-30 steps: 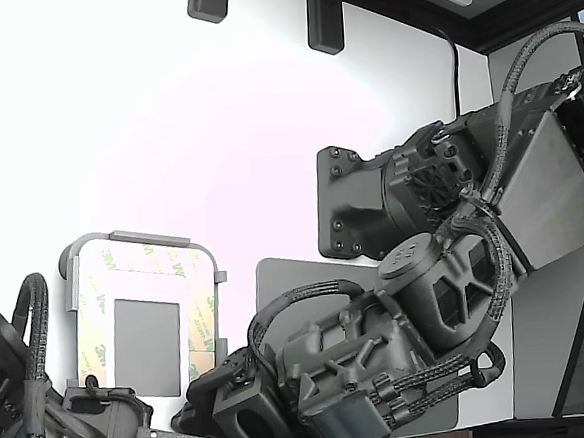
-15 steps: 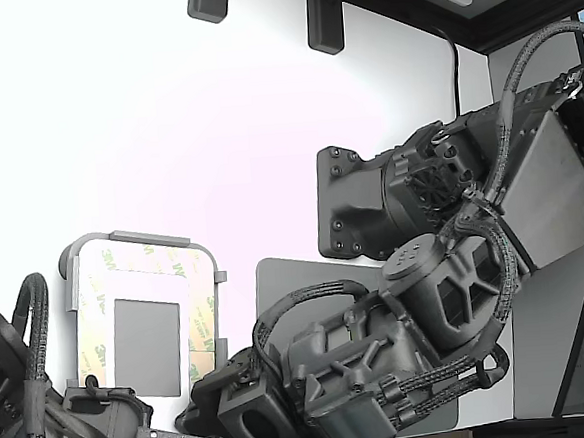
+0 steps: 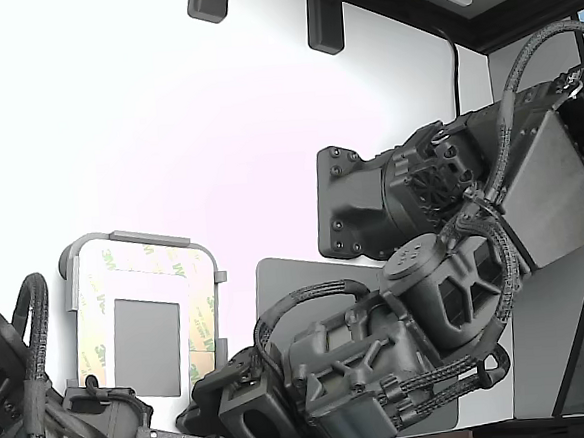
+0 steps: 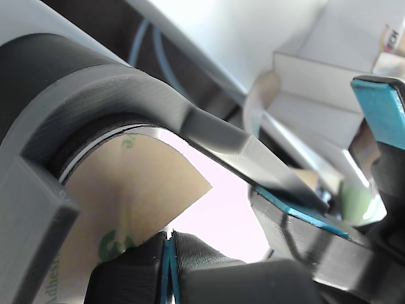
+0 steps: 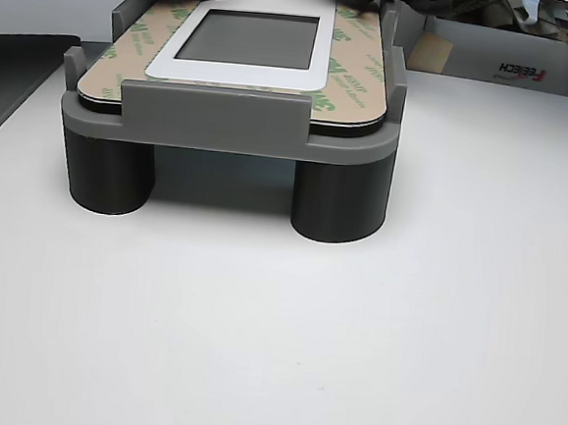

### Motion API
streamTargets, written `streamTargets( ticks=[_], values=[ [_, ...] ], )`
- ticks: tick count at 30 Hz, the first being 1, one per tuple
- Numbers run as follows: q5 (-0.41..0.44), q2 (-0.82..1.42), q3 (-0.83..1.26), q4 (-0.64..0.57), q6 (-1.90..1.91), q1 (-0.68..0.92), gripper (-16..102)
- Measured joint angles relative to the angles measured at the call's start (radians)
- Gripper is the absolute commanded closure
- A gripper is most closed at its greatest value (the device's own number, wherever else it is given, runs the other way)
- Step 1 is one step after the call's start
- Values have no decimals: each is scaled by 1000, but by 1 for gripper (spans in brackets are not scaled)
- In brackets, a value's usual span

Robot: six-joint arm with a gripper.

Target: Peel off protective film from adhesive tape.

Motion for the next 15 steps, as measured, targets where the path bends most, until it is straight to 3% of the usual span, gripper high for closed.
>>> streamTargets(
  ticks=[15],
  values=[
    [0, 14, 9, 14, -14, 0, 97]
  ],
)
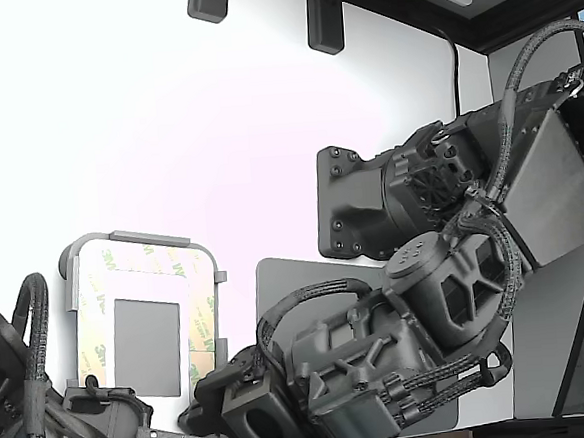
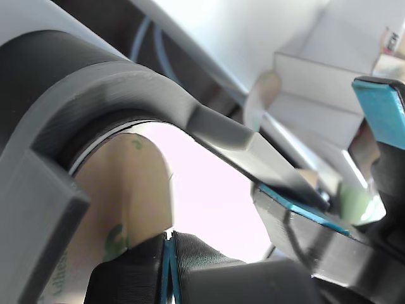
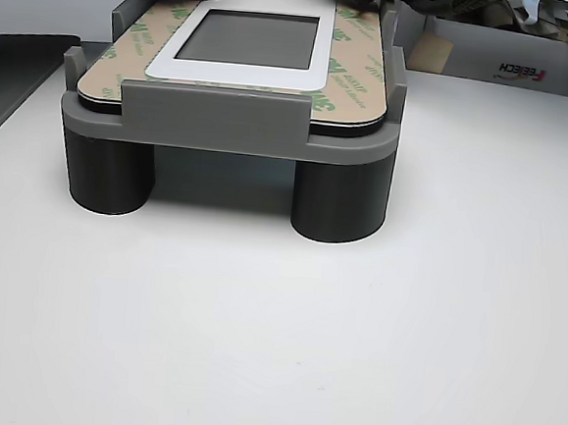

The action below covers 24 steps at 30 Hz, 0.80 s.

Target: Peel off protective film from adhesive tape.

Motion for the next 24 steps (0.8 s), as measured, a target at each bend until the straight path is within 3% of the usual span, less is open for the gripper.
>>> streamTargets(
  ticks=[24],
  values=[
    [-20, 14, 32, -32, -40, -20, 97]
  ],
)
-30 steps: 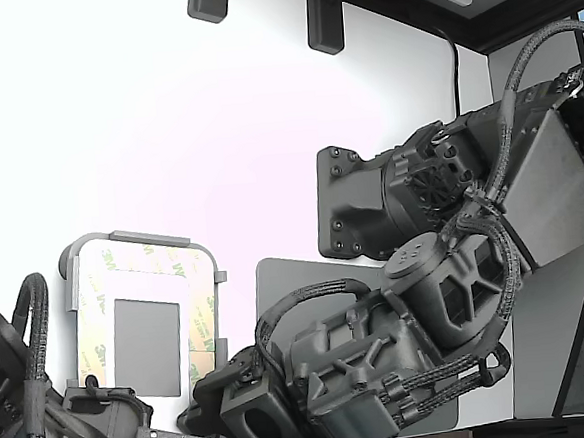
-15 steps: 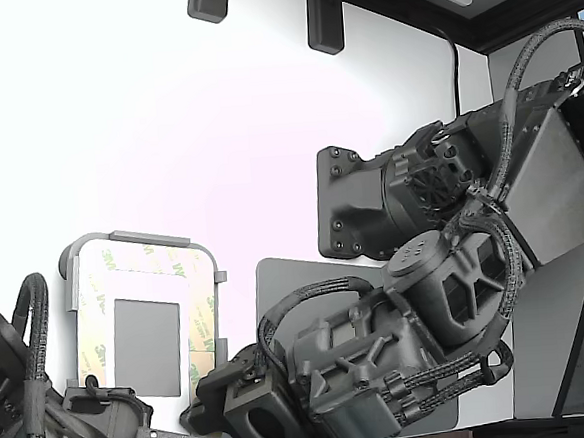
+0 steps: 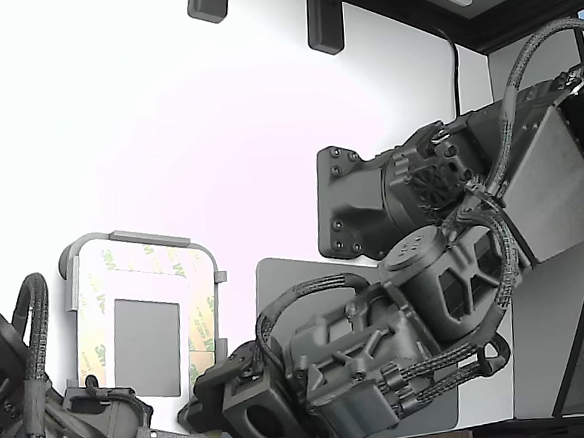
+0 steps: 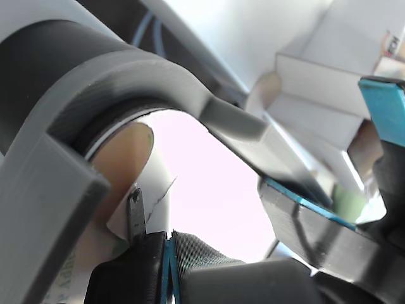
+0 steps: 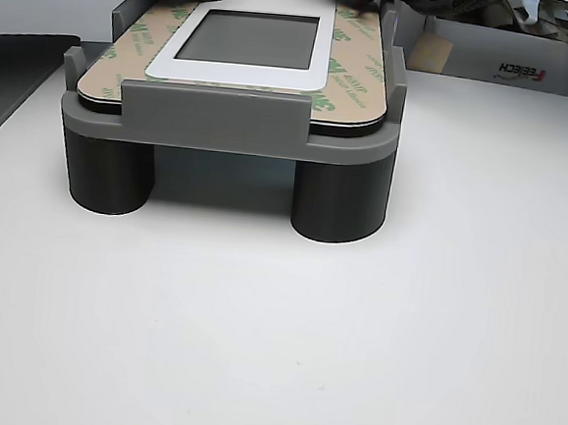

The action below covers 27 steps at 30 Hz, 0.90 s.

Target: Peel off protective film from adhesive tape.

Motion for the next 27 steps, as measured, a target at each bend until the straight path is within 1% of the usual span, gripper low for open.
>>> streamTargets(
  ticks=[27],
  values=[
    [-49, 11, 29, -26, -29, -49, 97]
  ],
)
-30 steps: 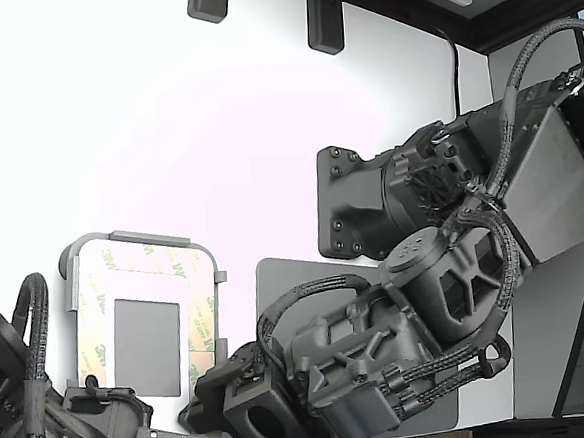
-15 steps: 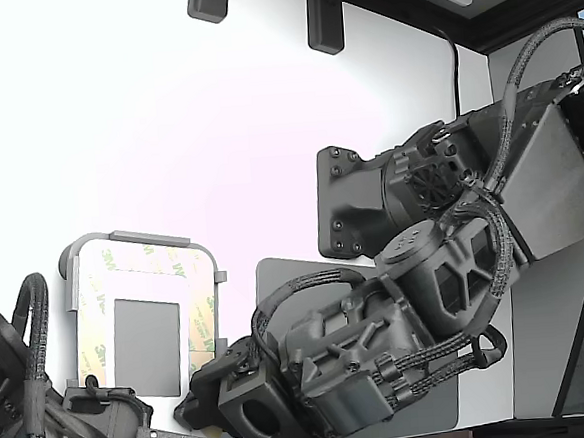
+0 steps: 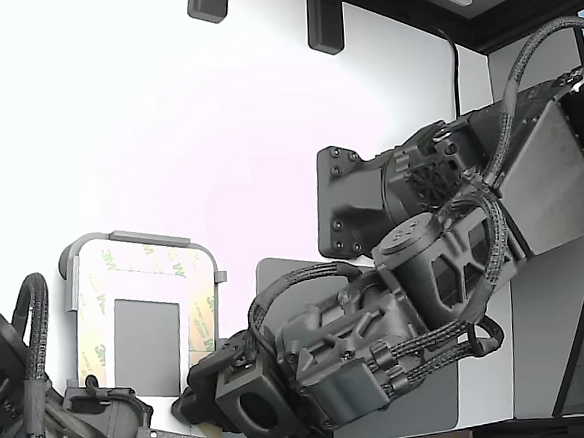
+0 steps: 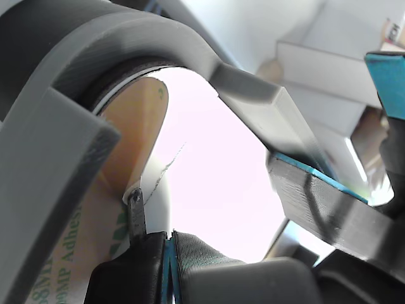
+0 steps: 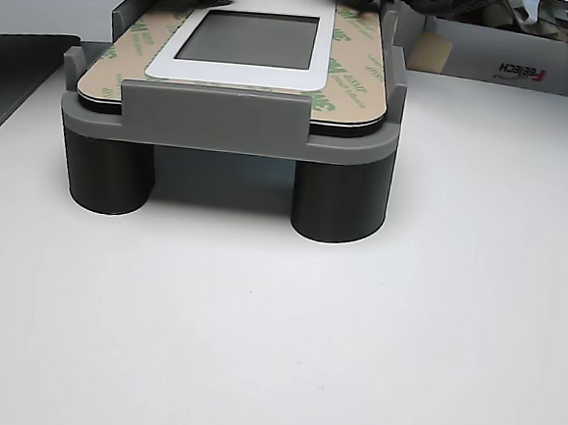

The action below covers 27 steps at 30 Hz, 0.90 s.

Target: Peel off protective film from adhesive tape.

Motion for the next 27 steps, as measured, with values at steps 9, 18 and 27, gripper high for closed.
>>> streamTargets(
  ticks=[9, 18, 27],
  values=[
    [-9, 2, 6, -9, -8, -15, 97],
    [-9, 18, 6, 18, -15, -28, 97],
    [25, 107, -101, 225, 6, -43, -3]
  ],
)
